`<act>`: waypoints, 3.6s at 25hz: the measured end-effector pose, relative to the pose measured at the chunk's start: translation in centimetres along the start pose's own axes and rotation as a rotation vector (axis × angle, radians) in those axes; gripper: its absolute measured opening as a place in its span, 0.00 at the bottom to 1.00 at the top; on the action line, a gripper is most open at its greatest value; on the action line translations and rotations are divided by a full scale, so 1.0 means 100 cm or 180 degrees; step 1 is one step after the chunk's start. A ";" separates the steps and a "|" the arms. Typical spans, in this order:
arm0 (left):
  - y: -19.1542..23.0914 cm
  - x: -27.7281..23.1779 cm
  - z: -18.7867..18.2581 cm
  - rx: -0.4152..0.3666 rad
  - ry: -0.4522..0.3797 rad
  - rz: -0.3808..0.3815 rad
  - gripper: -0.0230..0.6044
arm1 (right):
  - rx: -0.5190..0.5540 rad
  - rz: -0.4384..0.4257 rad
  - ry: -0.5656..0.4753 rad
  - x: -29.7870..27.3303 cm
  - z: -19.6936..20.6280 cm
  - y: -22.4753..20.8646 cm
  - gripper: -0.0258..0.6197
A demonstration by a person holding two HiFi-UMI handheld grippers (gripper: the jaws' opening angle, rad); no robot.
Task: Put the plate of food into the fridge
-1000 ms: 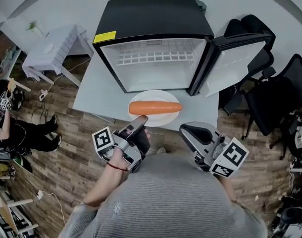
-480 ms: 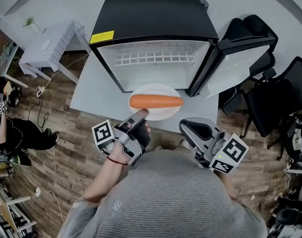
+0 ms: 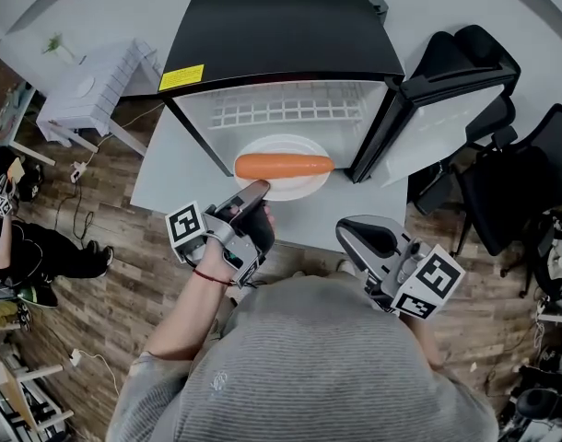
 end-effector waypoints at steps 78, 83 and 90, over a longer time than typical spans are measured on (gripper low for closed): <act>0.048 -0.110 -0.071 -0.0208 -0.0082 -0.0491 0.27 | -0.0245 0.0072 0.0035 -0.008 0.009 -0.020 0.06; 0.048 -0.114 -0.072 -0.0254 -0.0098 -0.0525 0.18 | -0.0249 0.0087 0.0021 -0.005 0.008 -0.022 0.07; 0.042 -0.117 -0.070 -0.0227 -0.0142 -0.0495 0.08 | -0.0253 0.0102 0.0029 -0.003 0.009 -0.024 0.07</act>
Point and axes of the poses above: the fingertips, and each gripper's own axes: x backward along the fingers, y to its left, z out of its underside, the point moved 6 cm from there along x, backward along the fingers, and after that the axes turned 14 degrees about z, right-handed, at the moved point
